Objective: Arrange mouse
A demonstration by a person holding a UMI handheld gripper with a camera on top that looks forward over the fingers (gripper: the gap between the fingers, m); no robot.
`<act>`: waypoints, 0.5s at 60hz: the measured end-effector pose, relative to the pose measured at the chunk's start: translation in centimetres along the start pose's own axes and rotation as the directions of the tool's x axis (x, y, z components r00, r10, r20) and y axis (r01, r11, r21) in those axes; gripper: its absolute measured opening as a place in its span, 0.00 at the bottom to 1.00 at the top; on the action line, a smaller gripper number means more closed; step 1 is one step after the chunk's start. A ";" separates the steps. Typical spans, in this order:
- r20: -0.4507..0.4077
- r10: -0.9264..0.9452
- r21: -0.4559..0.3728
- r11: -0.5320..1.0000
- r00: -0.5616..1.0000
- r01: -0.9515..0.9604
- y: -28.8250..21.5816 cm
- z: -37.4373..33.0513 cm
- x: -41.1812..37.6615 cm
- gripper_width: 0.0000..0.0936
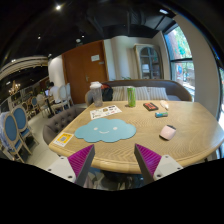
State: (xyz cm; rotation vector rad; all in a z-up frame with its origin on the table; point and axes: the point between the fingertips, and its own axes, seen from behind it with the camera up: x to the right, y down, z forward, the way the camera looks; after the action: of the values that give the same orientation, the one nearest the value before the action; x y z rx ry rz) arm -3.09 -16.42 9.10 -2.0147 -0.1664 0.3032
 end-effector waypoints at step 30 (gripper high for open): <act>-0.157 0.031 -0.040 0.998 0.987 -0.038 2.6 3.5 12.5 0.87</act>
State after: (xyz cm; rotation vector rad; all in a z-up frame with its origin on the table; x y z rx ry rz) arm 7.89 -11.45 3.55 -2.0762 -0.0395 0.1629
